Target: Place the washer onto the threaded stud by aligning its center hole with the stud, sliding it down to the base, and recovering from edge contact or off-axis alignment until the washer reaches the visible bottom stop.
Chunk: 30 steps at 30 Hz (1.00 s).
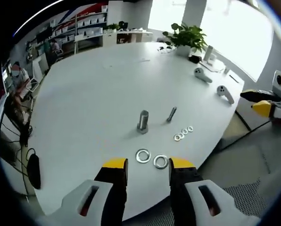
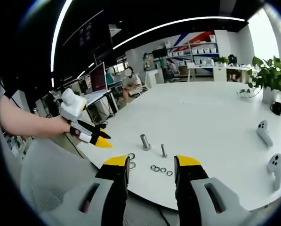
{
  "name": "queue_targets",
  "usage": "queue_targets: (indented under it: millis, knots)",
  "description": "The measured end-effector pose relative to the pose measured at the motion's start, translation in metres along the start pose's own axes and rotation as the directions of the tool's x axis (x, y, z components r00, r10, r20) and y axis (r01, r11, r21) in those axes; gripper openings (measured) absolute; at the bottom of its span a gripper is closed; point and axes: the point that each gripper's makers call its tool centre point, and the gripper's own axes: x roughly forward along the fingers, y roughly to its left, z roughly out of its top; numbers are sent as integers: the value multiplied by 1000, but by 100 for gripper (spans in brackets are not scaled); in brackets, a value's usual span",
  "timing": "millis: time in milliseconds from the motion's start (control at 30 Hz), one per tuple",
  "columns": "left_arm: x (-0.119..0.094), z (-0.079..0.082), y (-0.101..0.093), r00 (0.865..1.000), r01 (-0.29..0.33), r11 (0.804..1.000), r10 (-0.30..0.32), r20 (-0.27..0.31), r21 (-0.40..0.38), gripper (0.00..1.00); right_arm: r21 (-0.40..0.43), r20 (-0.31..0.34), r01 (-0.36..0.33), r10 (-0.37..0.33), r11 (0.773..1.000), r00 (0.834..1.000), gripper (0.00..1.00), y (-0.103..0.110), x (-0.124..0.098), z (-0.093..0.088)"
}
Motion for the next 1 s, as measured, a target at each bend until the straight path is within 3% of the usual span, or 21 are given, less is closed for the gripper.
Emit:
queue_targets:
  millis: [200, 500, 633, 800, 1000]
  knots:
    - [27, -8, -6, 996, 19, 999, -17, -84, 34, 31, 8, 3, 2, -2, 1000, 1000, 39, -1, 0, 0]
    - [53, -17, 4, 986, 7, 999, 0, -168, 40, 32, 7, -7, -2, 2, 1000, 1000, 39, 0, 1, -2]
    - [61, -25, 8, 977, 0, 998, 12, -213, 57, 32, 9, -8, -1, 1, 1000, 1000, 39, -1, 1, -2]
    - [69, -23, 12, 973, -3, 996, 23, -230, 84, 31, 6, -13, -1, 1, 1000, 1000, 39, -1, 1, -3]
    - [76, -31, 16, 957, -4, 995, 34, -288, 104, 31, 4, -14, -4, 4, 1000, 1000, 39, 0, 1, -4]
